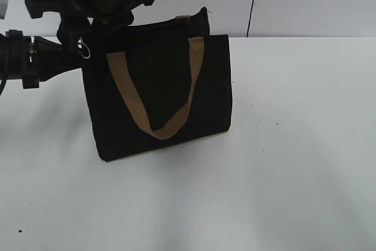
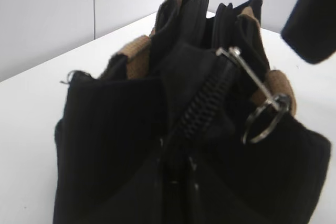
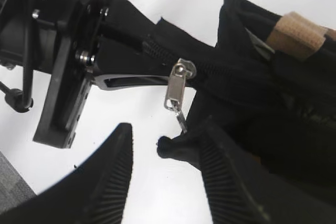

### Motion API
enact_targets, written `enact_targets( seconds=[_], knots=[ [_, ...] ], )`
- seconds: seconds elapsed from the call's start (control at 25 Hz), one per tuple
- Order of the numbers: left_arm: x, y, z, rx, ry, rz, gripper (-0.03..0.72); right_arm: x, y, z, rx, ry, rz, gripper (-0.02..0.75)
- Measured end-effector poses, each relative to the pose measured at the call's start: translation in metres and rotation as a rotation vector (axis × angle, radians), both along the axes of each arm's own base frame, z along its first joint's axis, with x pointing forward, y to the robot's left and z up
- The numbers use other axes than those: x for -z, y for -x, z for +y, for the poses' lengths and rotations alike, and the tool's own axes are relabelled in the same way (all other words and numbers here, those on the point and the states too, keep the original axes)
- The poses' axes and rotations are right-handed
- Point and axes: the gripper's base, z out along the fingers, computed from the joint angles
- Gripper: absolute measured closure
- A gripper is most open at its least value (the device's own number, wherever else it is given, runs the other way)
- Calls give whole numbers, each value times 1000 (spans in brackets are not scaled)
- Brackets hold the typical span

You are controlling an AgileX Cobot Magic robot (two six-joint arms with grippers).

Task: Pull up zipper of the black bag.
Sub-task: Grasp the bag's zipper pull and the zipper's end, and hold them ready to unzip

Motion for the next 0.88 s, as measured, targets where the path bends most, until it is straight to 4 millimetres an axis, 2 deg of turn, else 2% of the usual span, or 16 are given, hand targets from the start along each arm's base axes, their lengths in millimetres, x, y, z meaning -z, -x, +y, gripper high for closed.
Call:
enact_targets(
  seconds=[0.36, 0.72, 0.8, 0.88],
  knots=[
    [0, 0, 0, 0, 0, 0, 650, 19, -8, 6, 8, 13, -14, 413],
    [-1, 1, -1, 9, 10, -4, 650, 22, -12, 7, 14, 15, -46, 414],
    [-1, 1, -1, 9, 11, -4, 650, 26, -13, 8, 14, 21, -41, 434],
    [-1, 1, -1, 10, 11, -4, 650, 27, -14, 9, 14, 22, -39, 495]
  ],
)
